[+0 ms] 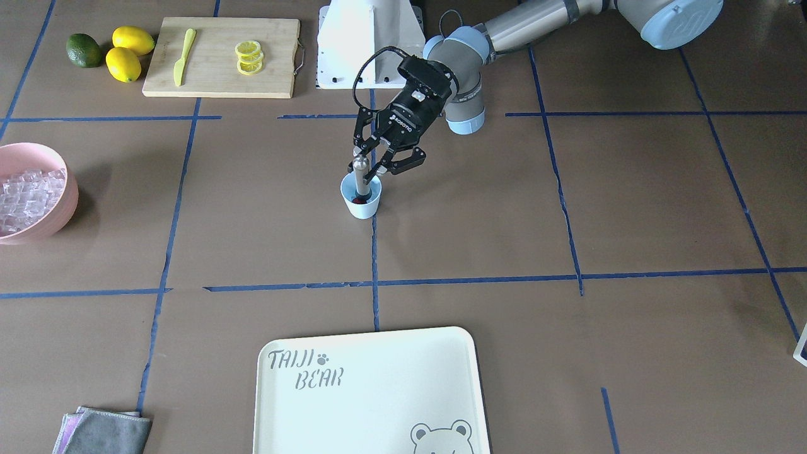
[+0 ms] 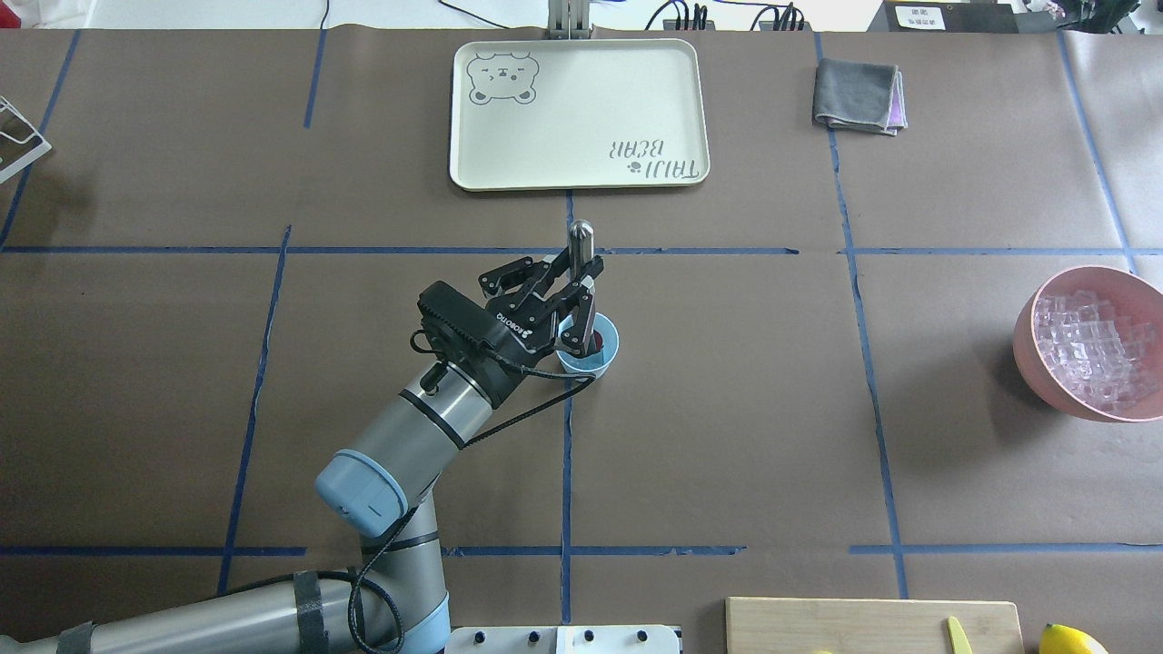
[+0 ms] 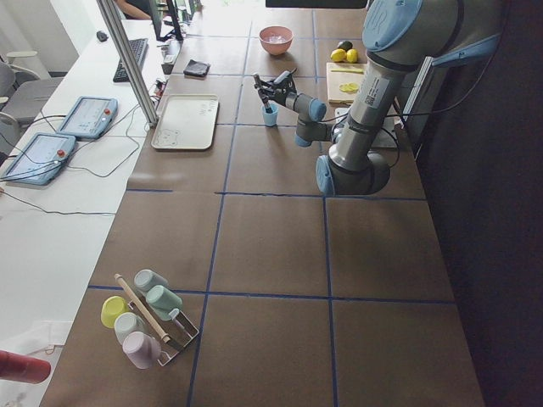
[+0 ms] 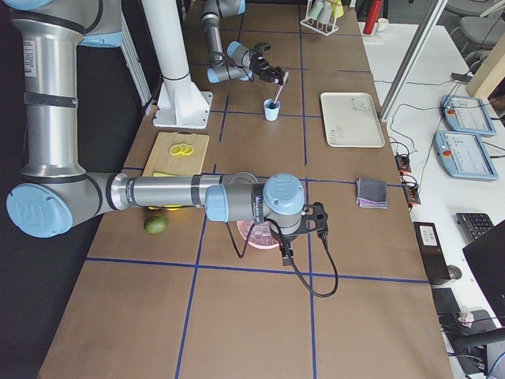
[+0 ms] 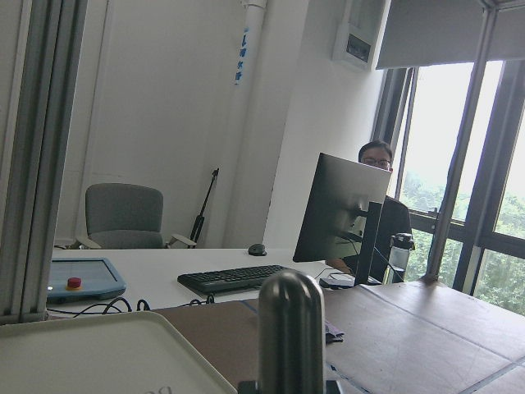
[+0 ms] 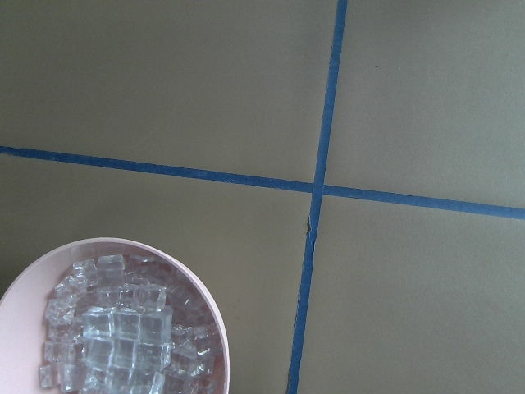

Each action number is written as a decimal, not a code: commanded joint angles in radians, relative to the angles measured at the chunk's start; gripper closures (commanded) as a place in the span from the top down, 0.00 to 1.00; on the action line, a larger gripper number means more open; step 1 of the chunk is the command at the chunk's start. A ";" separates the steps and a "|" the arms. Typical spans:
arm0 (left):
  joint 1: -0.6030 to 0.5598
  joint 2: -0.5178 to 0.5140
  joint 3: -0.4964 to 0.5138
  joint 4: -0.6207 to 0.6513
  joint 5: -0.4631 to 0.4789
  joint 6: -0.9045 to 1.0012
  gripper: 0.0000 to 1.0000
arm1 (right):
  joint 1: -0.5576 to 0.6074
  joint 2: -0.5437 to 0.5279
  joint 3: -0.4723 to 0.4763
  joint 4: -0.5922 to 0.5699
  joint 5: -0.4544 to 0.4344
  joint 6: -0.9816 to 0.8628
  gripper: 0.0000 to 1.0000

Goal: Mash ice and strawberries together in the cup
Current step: 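Press the muddler down into the cup with the left gripper, then lift the muddler out and carry it back with the left gripper, then lower the muddler onto the table and release it with the left gripper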

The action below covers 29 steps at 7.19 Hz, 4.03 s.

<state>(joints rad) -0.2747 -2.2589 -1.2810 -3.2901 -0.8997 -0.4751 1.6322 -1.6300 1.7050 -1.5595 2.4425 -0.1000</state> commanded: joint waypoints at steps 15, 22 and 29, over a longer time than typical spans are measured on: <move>-0.840 0.507 -0.321 0.739 -1.392 -0.886 0.00 | -0.003 -0.008 -0.025 0.013 -0.005 0.002 0.99; -0.887 0.712 -0.195 0.975 -1.333 -0.253 0.00 | -0.006 0.004 -0.033 0.015 -0.010 0.002 0.99; -0.882 0.742 -0.170 0.998 -1.257 -0.214 0.00 | -0.006 0.004 -0.033 0.015 -0.011 -0.001 0.99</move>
<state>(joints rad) -1.1577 -1.5169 -1.4519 -2.2917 -2.1572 -0.6889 1.6260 -1.6260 1.6720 -1.5447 2.4314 -0.1001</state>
